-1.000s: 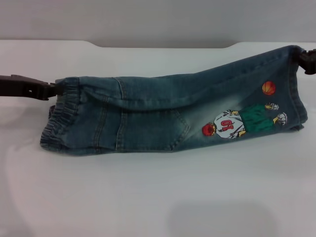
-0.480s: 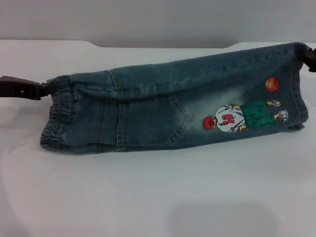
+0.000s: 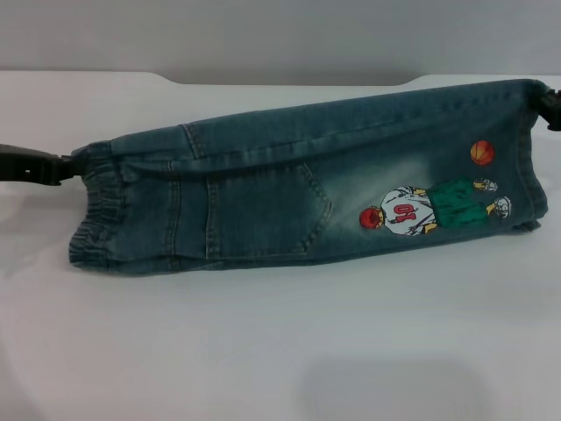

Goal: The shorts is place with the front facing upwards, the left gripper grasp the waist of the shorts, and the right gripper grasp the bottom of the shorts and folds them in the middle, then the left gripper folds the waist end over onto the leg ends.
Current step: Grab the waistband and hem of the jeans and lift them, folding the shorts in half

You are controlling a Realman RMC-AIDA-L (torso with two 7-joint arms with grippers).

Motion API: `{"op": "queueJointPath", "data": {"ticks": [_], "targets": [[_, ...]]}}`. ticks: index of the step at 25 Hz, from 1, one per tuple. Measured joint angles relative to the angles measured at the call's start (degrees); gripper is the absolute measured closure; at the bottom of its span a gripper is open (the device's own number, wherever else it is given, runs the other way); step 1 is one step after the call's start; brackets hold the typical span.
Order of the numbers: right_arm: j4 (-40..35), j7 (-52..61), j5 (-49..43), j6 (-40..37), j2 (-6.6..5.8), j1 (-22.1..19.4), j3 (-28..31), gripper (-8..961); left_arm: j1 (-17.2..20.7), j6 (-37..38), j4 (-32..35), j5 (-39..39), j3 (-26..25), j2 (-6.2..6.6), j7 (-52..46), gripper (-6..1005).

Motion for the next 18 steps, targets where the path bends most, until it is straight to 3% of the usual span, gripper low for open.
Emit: {"op": "queueJointPath", "data": {"ticks": [18], "targets": [[0.72, 0.10, 0.00, 0.69, -0.10, 0.63, -0.48, 864, 0.24, -0.72, 0.02, 0.19, 0.44, 0.25, 0.26, 919]]}}
